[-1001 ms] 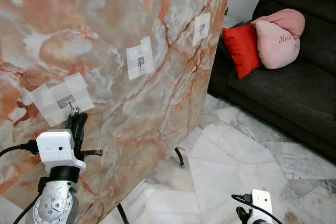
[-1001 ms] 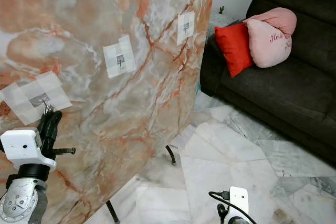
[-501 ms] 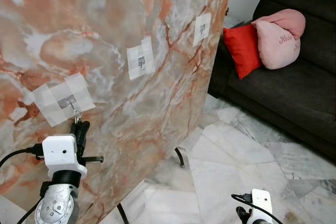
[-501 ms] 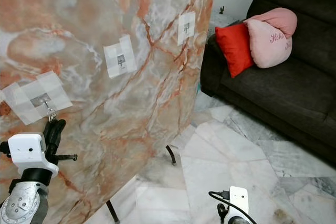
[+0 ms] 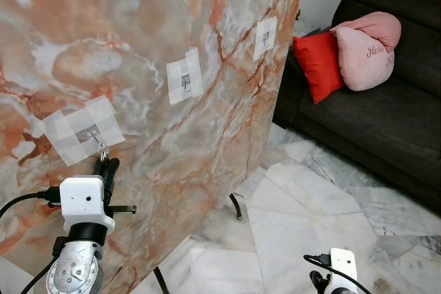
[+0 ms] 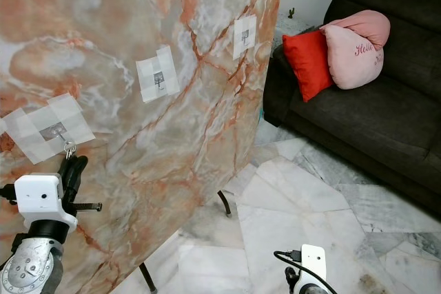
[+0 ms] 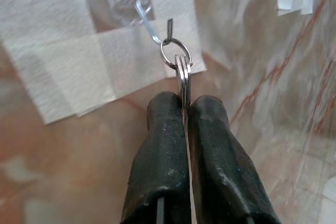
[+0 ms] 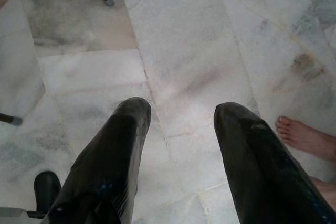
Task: Hang keys on a hook
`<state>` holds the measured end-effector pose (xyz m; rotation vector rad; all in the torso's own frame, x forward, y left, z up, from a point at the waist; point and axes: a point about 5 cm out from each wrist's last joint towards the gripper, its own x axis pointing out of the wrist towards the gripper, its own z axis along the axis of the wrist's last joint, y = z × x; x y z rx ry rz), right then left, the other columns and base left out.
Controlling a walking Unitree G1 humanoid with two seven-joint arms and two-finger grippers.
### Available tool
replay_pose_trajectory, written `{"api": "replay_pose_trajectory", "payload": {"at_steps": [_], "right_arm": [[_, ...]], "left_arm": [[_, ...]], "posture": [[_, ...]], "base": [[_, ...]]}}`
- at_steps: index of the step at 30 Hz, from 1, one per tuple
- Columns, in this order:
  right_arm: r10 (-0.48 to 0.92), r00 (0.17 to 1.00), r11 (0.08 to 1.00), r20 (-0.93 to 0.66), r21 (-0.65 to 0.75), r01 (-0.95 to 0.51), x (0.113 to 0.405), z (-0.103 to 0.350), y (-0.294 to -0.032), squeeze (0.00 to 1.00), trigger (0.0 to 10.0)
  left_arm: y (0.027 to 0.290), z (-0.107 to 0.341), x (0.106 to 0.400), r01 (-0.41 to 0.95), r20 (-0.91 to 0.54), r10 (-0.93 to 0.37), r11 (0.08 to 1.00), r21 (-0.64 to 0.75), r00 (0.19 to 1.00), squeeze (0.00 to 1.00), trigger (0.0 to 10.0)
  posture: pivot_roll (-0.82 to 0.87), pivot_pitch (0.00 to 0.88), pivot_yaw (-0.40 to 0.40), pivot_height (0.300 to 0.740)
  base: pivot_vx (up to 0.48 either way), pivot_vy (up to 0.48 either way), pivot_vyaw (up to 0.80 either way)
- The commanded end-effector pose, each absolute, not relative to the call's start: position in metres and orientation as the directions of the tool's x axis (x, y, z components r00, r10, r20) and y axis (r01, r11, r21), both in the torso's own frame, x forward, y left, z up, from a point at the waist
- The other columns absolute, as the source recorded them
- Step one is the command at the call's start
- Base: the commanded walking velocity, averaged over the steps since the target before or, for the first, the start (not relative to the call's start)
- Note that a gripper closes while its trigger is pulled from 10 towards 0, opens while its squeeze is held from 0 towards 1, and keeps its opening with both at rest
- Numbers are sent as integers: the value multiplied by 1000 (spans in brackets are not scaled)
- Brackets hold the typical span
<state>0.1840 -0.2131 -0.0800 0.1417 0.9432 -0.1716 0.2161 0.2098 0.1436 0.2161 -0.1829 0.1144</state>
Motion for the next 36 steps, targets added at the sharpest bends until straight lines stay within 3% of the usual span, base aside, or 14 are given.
{"api": "replay_pose_trajectory", "payload": {"at_steps": [1,15,24,27,28,29,30,36], "right_arm": [[-102,584,976,-806,32,214,187,-77,-220,0,10000],[-100,582,976,-807,33,214,186,-77,-219,0,10000],[-100,581,976,-807,34,215,186,-78,-219,0,10000],[-101,580,976,-809,33,217,185,-78,-219,0,10000],[-102,579,976,-809,33,217,185,-78,-219,0,10000],[-102,578,975,-809,33,218,185,-78,-219,0,10000],[-102,578,975,-810,33,218,185,-78,-219,0,10000],[-100,575,976,-812,33,215,184,-79,-218,0,10000]], "left_arm": [[206,149,217,-128,217,81,968,215,973,1000,10000],[205,140,212,-60,173,31,984,168,984,1000,10000],[224,99,192,-23,3,23,983,182,1000,1000,10000],[239,65,179,-2,-163,34,982,191,986,1000,10000],[240,55,175,22,-218,17,985,172,976,961,10000],[240,44,172,50,-273,-3,985,166,962,341,10000],[240,28,167,91,-351,-31,984,154,936,0,10000],[242,-24,163,109,-541,-38,989,100,840,0,10000]], "posture": [[139,0,-95,740],[140,0,-92,740],[140,0,-89,740],[139,0,-87,740],[135,0,-86,740],[138,0,-83,740],[139,0,-81,740],[125,0,-76,740]], "base": [[0,0,0],[0,0,0],[0,0,0],[0,0,0],[0,0,0],[0,0,0],[0,0,0],[0,0,0]]}}
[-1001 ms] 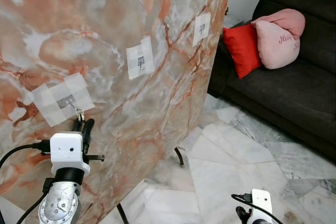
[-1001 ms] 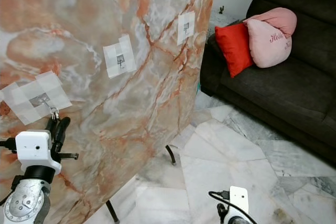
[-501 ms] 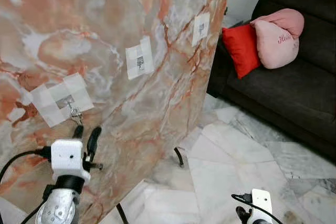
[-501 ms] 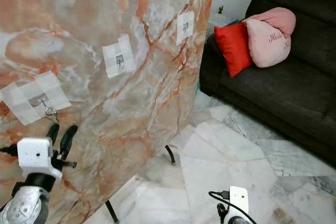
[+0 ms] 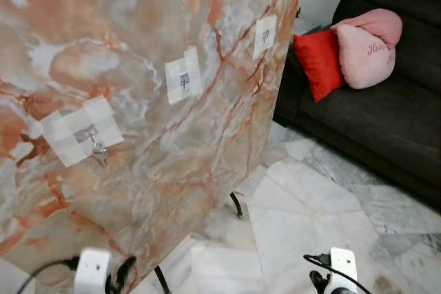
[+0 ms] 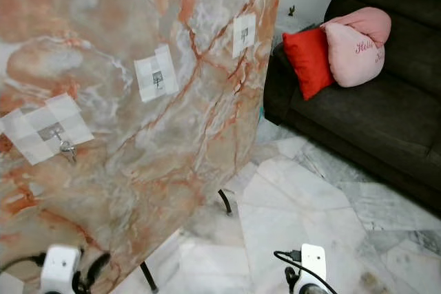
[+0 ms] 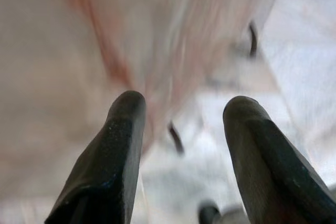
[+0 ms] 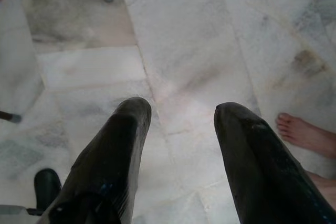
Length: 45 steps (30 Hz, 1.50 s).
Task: Hang keys on a hook
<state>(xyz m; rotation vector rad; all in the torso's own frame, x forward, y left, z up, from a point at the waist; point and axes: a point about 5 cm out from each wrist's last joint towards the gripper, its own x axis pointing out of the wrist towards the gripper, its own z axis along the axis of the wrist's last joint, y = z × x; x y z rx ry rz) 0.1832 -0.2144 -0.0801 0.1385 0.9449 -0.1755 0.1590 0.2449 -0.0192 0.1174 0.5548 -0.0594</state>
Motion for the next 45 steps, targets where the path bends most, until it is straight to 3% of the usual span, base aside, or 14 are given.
{"api": "replay_pose_trajectory", "payload": {"at_steps": [1,5,10,13,21,29,45], "right_arm": [[-100,575,976,-812,33,216,184,-79,-218,0,10000],[-105,570,974,-815,30,223,182,-80,-217,0,10000],[-99,560,978,-823,23,206,182,-81,-216,0,10000],[-98,561,979,-822,21,202,182,-81,-216,0,10000],[-104,559,979,-823,15,204,182,-81,-216,0,10000],[-88,566,982,-820,25,189,183,-80,-215,0,10000],[-76,558,986,-826,22,167,184,-80,-214,0,10000]], "left_arm": [[242,-29,164,105,-558,-36,990,93,829,0,10000],[248,-50,168,16,-647,28,998,61,762,0,10000],[245,-77,151,-20,-797,61,998,61,601,0,10000],[243,-82,147,-20,-826,79,996,82,558,0,10000],[228,-76,176,-51,-777,61,998,37,626,0,10000],[225,-80,172,-72,-797,72,997,36,600,0,10000],[236,-82,163,-173,-800,150,983,58,580,0,10000]], "posture": [[125,0,-76,740],[113,0,-70,740],[110,0,-67,740],[99,0,-62,740],[90,0,-61,740],[80,0,-57,740],[82,0,-59,740]], "base": [[0,0,0],[0,0,0],[0,0,0],[0,0,0],[0,0,0],[0,0,0],[0,0,800]]}}
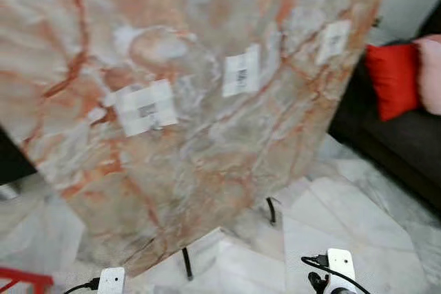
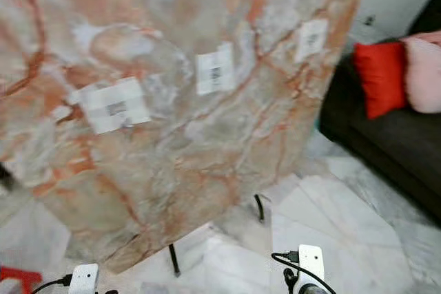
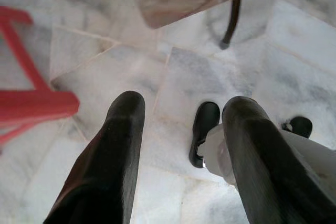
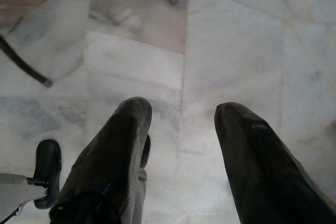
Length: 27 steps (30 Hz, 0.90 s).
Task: Hang keys on a hook
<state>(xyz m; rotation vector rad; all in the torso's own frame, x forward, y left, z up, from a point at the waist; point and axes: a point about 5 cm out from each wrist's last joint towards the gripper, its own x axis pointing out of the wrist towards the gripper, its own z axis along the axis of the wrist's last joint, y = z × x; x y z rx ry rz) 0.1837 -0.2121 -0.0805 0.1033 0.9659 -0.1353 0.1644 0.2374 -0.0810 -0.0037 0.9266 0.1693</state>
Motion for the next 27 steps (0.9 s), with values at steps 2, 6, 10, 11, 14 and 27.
{"api": "replay_pose_trajectory", "payload": {"at_steps": [2,6,10,11,14,27], "right_arm": [[-75,550,987,-832,16,158,183,-80,-214,0,10000],[-72,550,988,-832,17,154,183,-80,-214,0,10000],[-75,540,992,-838,-10,122,183,-80,-216,0,10000],[-76,541,992,-838,-9,124,183,-80,-216,0,10000],[-76,542,991,-837,-4,134,183,-80,-216,0,10000],[-73,534,993,-842,-12,118,183,-81,-215,0,10000]], "left_arm": [[238,-81,164,-209,-797,169,976,55,580,0,10000],[240,-81,164,-232,-796,189,971,62,575,0,10000],[244,-81,163,-312,-792,216,949,34,571,0,10000],[245,-81,162,-324,-793,224,945,35,567,0,10000],[245,-81,162,-338,-792,230,941,32,566,0,10000],[253,-81,158,-390,-797,263,920,37,544,0,10000]], "posture": [[80,0,-58,740],[84,0,-61,740],[82,0,-63,740],[82,0,-63,740],[83,0,-62,740],[83,0,-61,740]], "base": [[0,0,800],[0,0,800],[0,0,800],[0,0,800],[0,0,800],[0,0,800]]}}
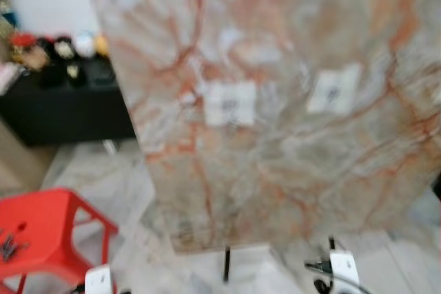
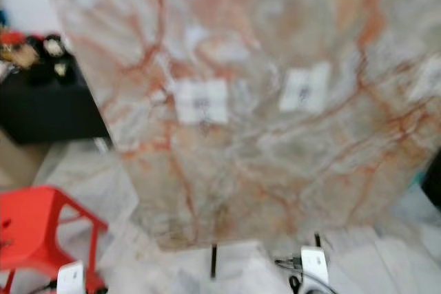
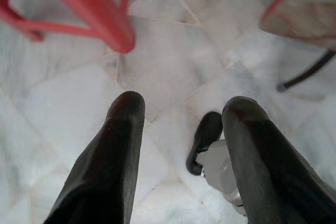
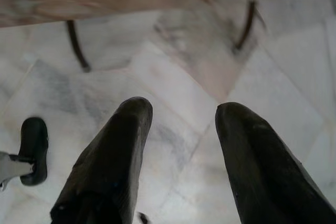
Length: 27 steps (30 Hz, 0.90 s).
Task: Hang keys on a hook
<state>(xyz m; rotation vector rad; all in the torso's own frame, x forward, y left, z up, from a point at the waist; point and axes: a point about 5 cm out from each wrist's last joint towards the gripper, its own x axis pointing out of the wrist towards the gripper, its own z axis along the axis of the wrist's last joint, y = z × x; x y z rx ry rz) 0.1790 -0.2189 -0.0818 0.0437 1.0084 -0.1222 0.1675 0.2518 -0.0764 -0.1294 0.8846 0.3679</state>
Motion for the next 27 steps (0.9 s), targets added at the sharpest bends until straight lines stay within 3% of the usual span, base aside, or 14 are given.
{"api": "replay_pose_trajectory", "payload": {"at_steps": [1,19,27], "right_arm": [[-73,533,993,-843,-12,117,183,-81,-215,0,10000],[-76,542,992,-837,-8,127,184,-80,-217,0,10000],[-95,546,987,-833,-6,163,183,-80,-218,0,10000]], "left_arm": [[253,-81,158,-389,-797,262,920,37,544,0,10000],[245,-81,161,-344,-792,238,938,37,562,0,10000],[240,-82,162,-282,-797,207,958,48,567,0,10000]], "posture": [[83,0,-61,740],[85,0,-74,740],[83,0,-75,740]], "base": [[0,0,800],[0,0,788],[0,140,0]]}}
